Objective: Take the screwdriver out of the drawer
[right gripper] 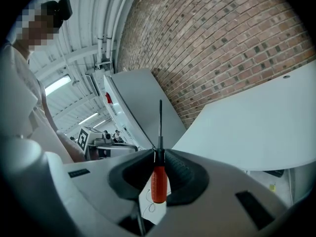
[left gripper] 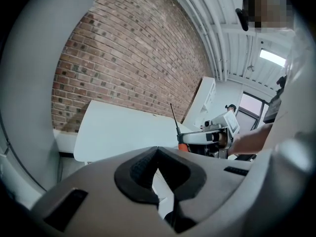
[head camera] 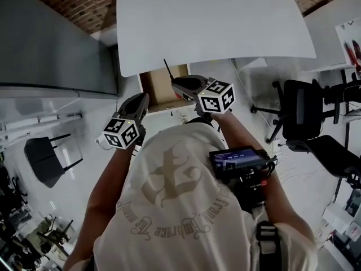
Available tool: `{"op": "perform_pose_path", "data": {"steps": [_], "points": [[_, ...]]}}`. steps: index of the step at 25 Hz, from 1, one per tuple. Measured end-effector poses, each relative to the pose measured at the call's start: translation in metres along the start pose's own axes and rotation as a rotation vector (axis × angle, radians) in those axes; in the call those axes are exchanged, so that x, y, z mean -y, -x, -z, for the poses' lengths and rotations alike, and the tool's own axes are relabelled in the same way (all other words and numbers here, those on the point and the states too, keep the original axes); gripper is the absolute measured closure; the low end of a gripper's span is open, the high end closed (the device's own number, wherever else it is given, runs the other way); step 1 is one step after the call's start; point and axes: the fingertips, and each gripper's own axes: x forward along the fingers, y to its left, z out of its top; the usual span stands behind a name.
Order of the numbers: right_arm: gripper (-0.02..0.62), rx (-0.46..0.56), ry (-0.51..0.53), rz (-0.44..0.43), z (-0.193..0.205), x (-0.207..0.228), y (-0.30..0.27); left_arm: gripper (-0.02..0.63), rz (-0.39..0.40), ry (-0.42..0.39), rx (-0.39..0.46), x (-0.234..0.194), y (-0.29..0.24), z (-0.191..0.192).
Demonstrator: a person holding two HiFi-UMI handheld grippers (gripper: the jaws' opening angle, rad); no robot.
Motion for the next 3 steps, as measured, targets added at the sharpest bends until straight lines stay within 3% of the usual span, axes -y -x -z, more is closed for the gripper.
{"op": "perform_pose_path", "data": {"steps": [3], "points": [[0.515, -0.001, -0.002, -0.002, 0.0017, 0.0015, 0.0018, 0.588, -0.004, 0.003, -0.004, 0.0016, -0.0017, 0.0035]]}}
